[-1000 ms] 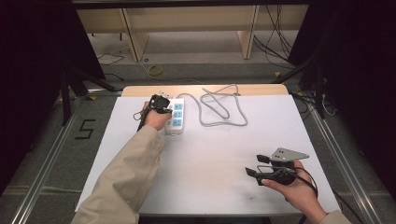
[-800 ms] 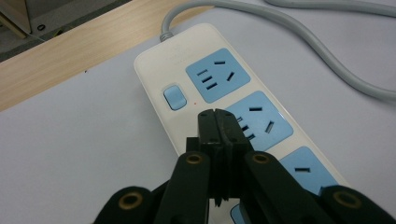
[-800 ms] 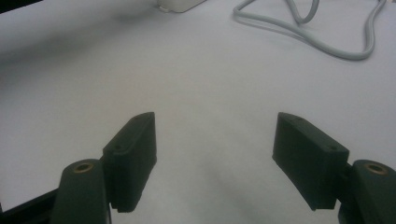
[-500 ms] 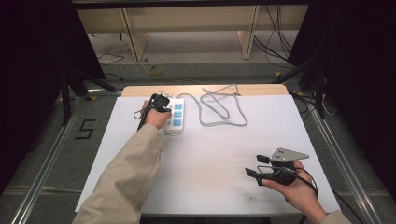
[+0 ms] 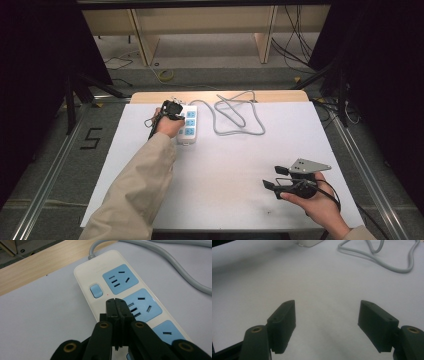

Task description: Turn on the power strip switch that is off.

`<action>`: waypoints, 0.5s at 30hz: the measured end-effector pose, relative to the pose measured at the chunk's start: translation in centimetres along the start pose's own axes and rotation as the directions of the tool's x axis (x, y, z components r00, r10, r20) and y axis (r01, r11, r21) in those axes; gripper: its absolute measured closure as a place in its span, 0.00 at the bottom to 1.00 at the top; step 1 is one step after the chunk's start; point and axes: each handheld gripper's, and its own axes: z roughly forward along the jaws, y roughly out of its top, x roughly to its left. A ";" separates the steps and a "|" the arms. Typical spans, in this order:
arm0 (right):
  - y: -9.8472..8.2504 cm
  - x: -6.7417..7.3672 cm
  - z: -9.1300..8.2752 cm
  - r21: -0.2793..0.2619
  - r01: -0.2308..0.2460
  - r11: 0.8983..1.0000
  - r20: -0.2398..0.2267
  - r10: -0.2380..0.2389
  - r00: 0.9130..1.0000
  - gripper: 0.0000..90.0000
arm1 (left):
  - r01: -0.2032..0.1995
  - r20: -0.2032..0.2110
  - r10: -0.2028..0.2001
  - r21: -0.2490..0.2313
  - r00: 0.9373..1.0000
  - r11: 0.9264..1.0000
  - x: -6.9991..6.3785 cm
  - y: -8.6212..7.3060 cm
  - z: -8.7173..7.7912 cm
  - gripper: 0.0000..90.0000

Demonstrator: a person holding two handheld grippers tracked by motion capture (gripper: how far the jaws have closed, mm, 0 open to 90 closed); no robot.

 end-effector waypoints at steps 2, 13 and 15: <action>0.0 0.0 0.0 0.000 -0.001 1.000 -0.001 0.001 1.000 0.34 | 0.007 -0.003 -0.007 0.002 1.000 1.000 0.0 0.0 0.0 1.00; 0.0 0.0 -0.1 -0.003 0.000 1.000 0.000 0.000 1.000 0.34 | 0.010 -0.023 -0.010 0.020 1.000 1.000 -0.1 0.2 0.2 1.00; 0.0 0.0 -0.1 -0.004 0.000 1.000 0.000 0.000 1.000 0.34 | 0.013 -0.022 -0.012 0.027 1.000 1.000 0.0 0.3 0.2 1.00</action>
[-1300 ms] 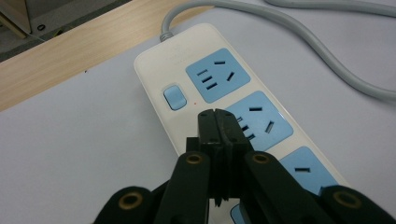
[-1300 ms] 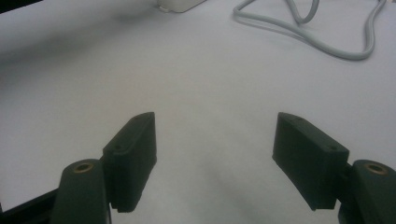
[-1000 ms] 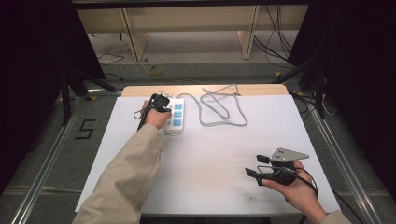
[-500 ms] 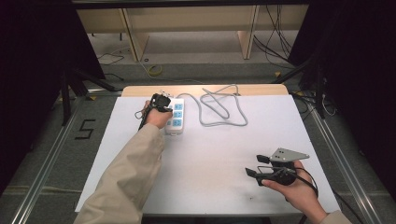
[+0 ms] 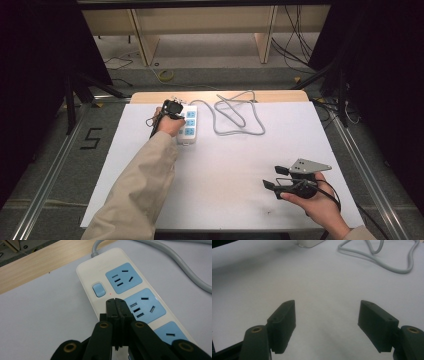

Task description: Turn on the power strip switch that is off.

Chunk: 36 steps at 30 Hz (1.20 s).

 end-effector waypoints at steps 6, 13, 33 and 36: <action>0.0 0.0 0.0 0.002 -0.002 1.000 -0.001 0.002 1.000 0.34 | 0.015 0.012 -0.015 0.011 1.000 1.000 0.2 0.1 0.0 1.00; 0.0 0.0 0.0 0.002 -0.002 1.000 -0.001 0.002 1.000 0.34 | -0.010 0.000 0.010 0.029 1.000 1.000 0.0 0.3 0.1 1.00; 0.0 0.0 0.0 0.003 -0.002 1.000 -0.002 0.002 1.000 0.34 | 0.026 -0.002 -0.026 0.040 1.000 0.999 0.0 0.4 0.2 1.00; 0.0 0.0 0.0 0.004 0.000 1.000 -0.003 0.000 1.000 0.34 | 0.022 -0.006 -0.022 0.040 1.000 0.999 -0.1 0.4 0.2 1.00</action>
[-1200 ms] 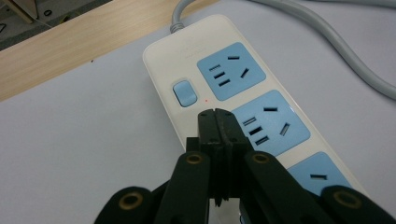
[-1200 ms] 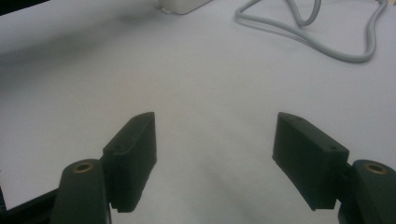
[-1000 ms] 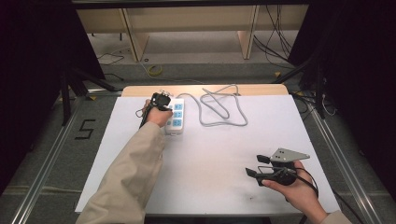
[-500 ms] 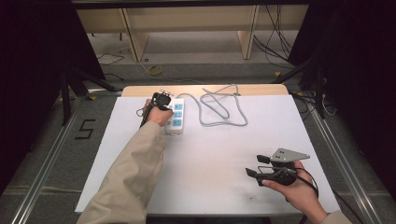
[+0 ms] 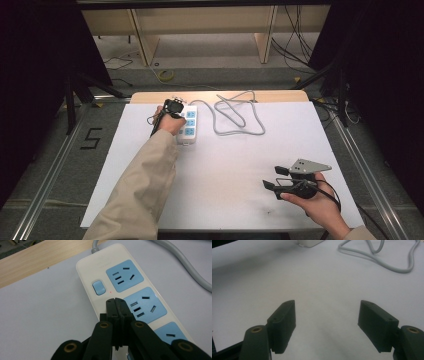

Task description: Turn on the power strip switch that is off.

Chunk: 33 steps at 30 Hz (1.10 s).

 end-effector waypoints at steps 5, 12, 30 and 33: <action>0.0 0.0 0.0 -0.001 -0.001 1.000 0.000 0.001 1.000 0.34 | -0.013 0.002 0.013 0.012 1.000 1.000 -0.1 0.1 0.0 1.00; 0.0 0.0 0.1 -0.002 -0.003 1.000 -0.002 0.003 1.000 0.34 | 0.000 0.006 0.000 0.021 1.000 1.000 0.0 0.0 0.0 1.00; 0.0 0.0 0.1 0.000 -0.003 1.000 -0.002 0.003 1.000 0.34 | -0.014 -0.010 0.014 0.015 1.000 1.000 -0.3 0.0 0.0 1.00; 0.0 0.0 0.1 0.001 -0.003 1.000 -0.002 0.003 1.000 0.34 | -0.020 -0.011 0.020 0.011 1.000 1.000 -0.3 0.0 0.0 1.00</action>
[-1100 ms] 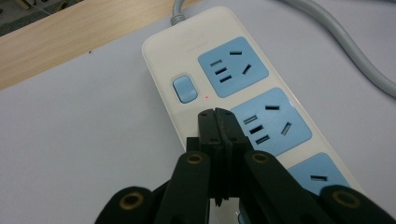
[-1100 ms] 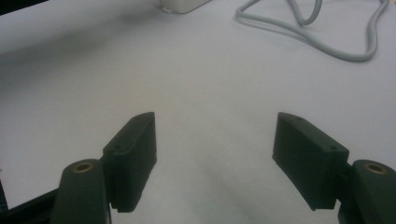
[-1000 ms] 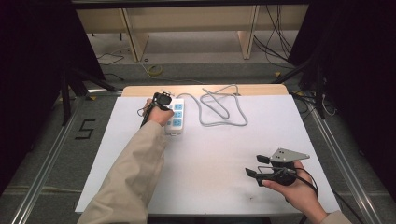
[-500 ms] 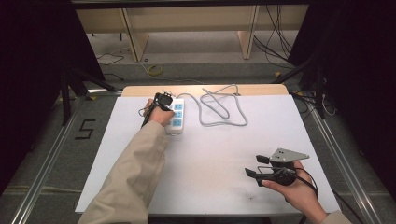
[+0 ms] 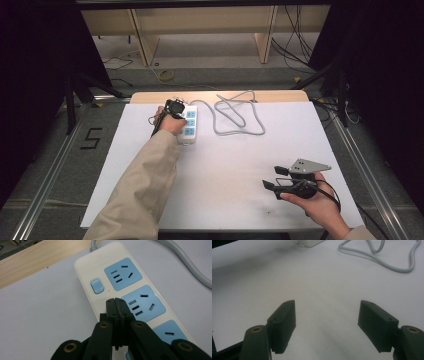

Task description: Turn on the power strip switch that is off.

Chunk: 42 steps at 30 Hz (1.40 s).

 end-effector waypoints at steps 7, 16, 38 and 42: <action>0.0 0.0 0.0 -0.003 0.003 1.000 0.000 -0.003 1.000 0.34 | -0.006 -0.008 0.006 -0.009 1.000 1.000 -0.1 0.0 0.0 1.00; 0.0 0.0 0.0 -0.002 0.003 1.000 0.000 -0.003 1.000 0.34 | 0.000 0.010 0.000 -0.020 1.000 1.000 0.3 -0.1 0.0 1.00; 0.0 0.0 0.1 -0.001 0.001 1.000 0.000 -0.001 1.000 0.34 | 0.029 0.032 -0.026 -0.089 0.999 0.996 1.0 0.0 -1.6 0.73; 0.1 0.0 0.2 -0.001 -0.001 1.000 0.003 0.001 1.000 0.34 | 0.028 0.052 -0.023 -0.096 0.998 0.995 1.2 0.0 -2.1 0.65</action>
